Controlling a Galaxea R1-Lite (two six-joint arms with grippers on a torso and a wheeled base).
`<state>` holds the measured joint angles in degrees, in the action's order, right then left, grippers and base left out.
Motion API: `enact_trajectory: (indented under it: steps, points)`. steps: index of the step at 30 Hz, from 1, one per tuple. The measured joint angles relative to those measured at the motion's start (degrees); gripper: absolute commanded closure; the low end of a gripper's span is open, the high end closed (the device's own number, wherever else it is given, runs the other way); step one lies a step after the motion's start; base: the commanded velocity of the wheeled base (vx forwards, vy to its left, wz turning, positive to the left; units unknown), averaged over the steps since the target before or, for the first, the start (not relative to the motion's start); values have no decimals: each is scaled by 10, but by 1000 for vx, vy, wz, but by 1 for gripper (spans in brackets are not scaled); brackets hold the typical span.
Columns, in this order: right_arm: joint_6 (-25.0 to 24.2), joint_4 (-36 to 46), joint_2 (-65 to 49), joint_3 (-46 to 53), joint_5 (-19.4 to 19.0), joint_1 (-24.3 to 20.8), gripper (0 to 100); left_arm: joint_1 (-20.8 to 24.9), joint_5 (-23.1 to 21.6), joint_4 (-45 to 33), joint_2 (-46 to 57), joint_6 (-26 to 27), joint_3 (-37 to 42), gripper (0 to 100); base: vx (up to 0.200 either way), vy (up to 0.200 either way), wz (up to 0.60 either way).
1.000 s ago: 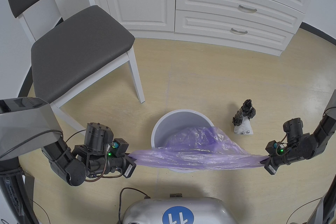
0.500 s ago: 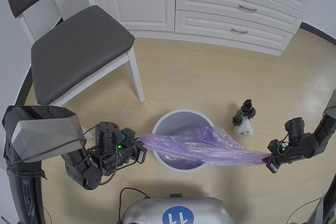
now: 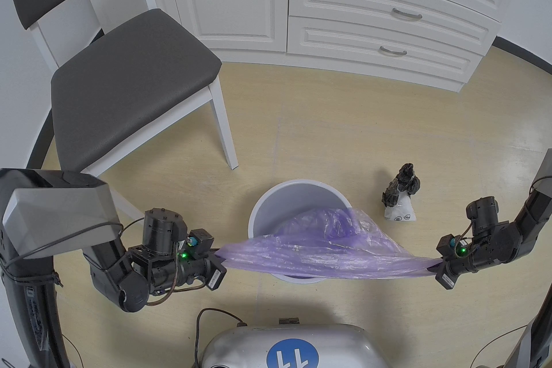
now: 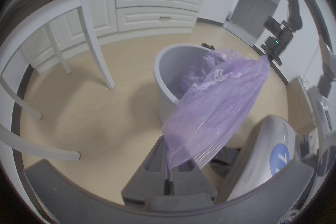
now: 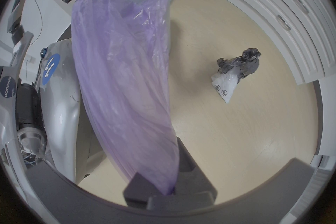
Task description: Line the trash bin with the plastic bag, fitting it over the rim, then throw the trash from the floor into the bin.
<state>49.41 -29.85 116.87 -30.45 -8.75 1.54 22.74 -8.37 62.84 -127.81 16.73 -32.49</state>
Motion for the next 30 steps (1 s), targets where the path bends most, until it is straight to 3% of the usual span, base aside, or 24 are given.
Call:
enact_trajectory:
  steps: [5,15,22,30]
  points:
    - [14,0,0,14,0,-11,100,-28,-40,-42,25,58,21,100,0,0,0]
    - [15,-1,17,24,9,-34,100,-35,-42,-37,10,65,23,100,0,0,0]
    - [-1,-47,42,15,12,-42,100,-23,-22,49,-43,60,7,100,0,0,0]
    - [-66,-163,70,18,9,-45,100,-19,-2,117,-92,58,-6,100,0,0,0]
